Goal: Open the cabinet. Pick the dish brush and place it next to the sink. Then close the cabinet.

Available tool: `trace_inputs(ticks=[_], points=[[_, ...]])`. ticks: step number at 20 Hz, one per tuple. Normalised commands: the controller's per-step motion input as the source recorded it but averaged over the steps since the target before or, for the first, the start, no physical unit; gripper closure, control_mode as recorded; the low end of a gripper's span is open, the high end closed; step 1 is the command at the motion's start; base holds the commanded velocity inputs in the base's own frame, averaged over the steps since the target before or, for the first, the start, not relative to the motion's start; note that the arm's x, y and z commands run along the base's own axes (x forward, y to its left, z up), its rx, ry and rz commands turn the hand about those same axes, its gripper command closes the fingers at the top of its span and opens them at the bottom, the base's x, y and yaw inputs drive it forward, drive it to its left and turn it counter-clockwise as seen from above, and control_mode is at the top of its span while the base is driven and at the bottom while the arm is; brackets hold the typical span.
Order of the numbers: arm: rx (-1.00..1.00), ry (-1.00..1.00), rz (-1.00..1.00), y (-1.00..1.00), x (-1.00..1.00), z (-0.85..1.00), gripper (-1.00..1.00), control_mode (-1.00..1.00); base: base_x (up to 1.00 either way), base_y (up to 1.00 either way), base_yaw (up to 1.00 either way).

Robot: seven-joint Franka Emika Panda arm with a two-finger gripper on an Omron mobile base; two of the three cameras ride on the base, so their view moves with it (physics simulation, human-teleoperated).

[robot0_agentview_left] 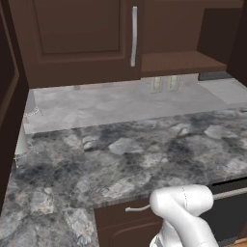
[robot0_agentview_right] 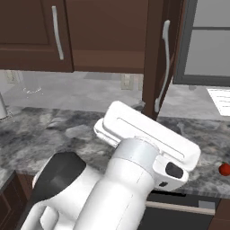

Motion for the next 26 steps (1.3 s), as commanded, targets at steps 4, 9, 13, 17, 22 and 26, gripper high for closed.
trace_inputs(ticks=[4, 9, 13, 17, 22, 26], points=[[0.0, 0.0, 0.32, -0.38, 0.13, -0.31, -1.0, -1.0, 0.0, 0.0, 0.0], [0.0, -0.01, 0.32, -0.29, 0.08, -0.33, -1.0, -1.0, 0.0, 0.0, 0.0], [0.02, -0.11, 0.3, -0.26, 0.07, -0.13, -1.0, -1.0, 0.0, 0.0, 0.0], [0.0, -0.01, 0.29, -0.15, 0.23, 0.0, -1.0, -1.0, 0.0, 0.0, 0.0], [0.0, 0.0, 0.26, -0.1, 0.2, 0.0, -1.0, -1.0, 0.0, 0.0, 0.0], [0.0, 0.0, 0.14, 0.0, 0.21, 0.0, -1.0, -1.0, 0.0, 0.0, 0.0]])
